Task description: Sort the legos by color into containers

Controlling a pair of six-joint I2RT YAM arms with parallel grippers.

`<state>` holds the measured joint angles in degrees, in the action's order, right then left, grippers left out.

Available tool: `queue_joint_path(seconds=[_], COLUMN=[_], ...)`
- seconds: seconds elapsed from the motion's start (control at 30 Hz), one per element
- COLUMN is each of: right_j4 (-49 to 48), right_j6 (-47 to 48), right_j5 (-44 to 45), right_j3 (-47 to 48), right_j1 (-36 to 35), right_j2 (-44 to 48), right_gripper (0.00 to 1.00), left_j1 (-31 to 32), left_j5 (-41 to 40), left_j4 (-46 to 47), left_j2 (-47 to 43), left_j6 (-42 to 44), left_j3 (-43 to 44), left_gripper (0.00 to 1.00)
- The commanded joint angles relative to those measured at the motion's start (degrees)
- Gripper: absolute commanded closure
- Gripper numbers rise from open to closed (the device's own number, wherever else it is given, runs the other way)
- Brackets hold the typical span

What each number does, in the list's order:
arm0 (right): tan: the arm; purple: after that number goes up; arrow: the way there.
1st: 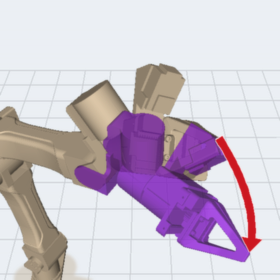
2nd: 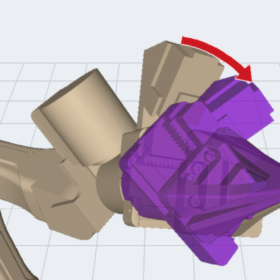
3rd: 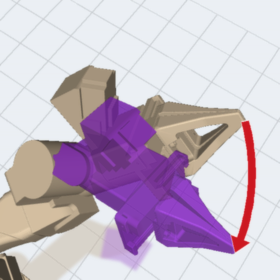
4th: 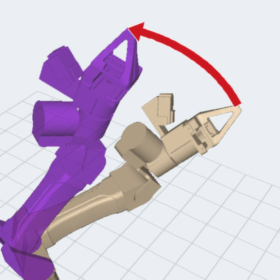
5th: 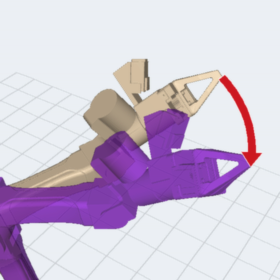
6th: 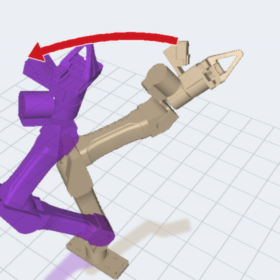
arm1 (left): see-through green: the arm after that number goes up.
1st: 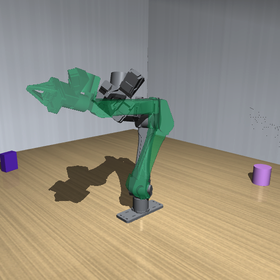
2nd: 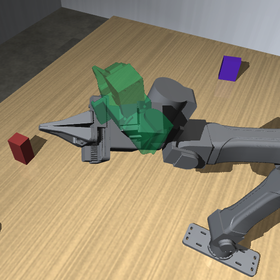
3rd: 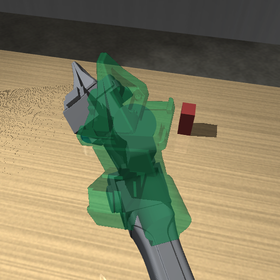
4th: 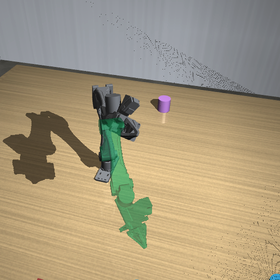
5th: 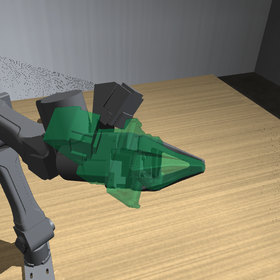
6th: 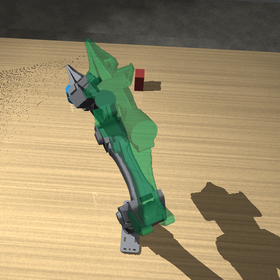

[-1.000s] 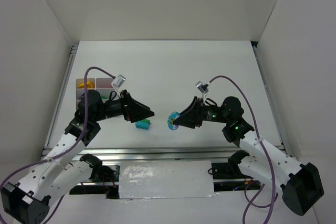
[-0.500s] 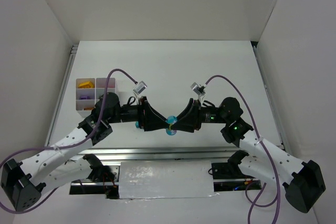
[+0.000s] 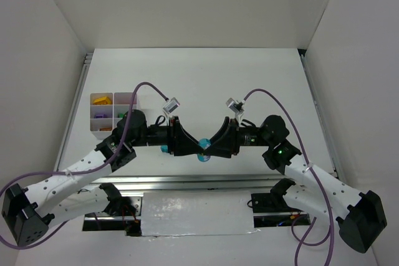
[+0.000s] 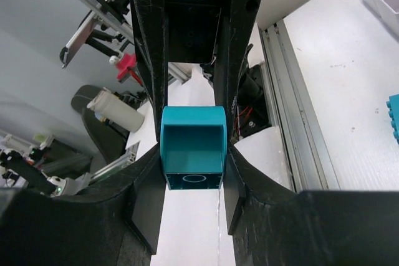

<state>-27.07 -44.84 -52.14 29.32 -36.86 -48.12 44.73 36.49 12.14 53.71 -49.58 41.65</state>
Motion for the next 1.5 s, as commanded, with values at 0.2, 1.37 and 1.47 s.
queue_joint_path(seconds=[0.2, 1.37, 1.47], right_j4=[3.4, 23.9, 23.7], right_j6=[3.5, 12.9, 12.8], right_j5=[5.0, 19.6, 19.4], right_j3=[0.9, 1.4, 1.9], right_j1=[-0.6, -0.3, -0.3], right_j2=[1.4, 9.5, 10.2], right_gripper=[0.00, 0.00, 0.00], left_j1=[0.9, -50.3, -50.2], left_j5=[-12.7, -46.1, -45.5], left_j4=[-3.6, -34.6, -33.6], left_j2=[-3.2, -1.1, -1.4], left_j6=[2.6, -25.5, -28.0], left_j3=[4.5, -1.5, -3.6], left_gripper=[1.00, 1.00, 1.00])
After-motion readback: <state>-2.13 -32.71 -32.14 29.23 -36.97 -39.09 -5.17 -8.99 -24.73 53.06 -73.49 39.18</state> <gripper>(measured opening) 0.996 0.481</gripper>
